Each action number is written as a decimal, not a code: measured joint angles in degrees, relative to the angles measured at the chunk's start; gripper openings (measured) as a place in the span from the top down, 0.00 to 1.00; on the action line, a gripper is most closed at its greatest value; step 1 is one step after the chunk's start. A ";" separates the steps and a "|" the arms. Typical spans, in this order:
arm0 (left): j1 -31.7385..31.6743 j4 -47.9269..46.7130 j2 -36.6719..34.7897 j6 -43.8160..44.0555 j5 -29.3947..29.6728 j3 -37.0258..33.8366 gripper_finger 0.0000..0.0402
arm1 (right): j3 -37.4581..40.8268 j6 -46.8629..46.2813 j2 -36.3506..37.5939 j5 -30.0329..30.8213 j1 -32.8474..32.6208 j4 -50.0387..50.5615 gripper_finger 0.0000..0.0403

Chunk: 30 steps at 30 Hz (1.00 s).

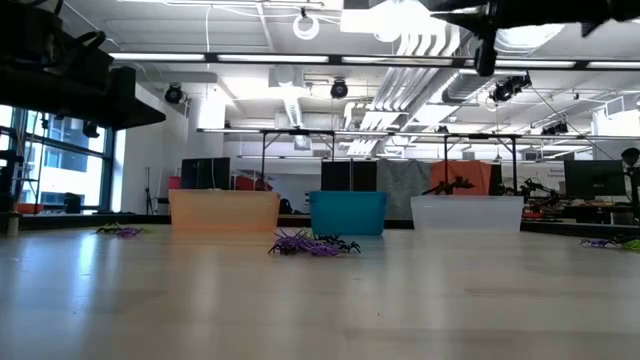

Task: Sort Halloween decoration
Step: Put the purple spider toy into the blue bin

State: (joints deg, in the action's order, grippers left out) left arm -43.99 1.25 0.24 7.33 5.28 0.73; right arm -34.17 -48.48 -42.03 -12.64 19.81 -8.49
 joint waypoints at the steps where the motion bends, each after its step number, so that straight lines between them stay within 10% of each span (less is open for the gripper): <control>1: -0.02 0.01 0.00 -0.02 0.00 -0.01 0.96 | -2.31 0.06 -1.88 -1.67 -1.28 4.71 0.94; 9: -0.02 -0.01 0.00 -0.02 0.00 -0.01 0.96 | -14.09 -1.46 -13.33 -10.93 -9.68 40.65 0.94; 30: 0.00 -0.01 0.00 -0.02 0.00 -0.01 0.96 | -13.33 -4.69 -21.87 1.30 -15.10 69.32 0.94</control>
State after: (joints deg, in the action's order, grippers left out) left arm -43.99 1.24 0.23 7.31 5.28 0.72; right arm -47.51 -53.17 -63.90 -11.34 4.71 60.83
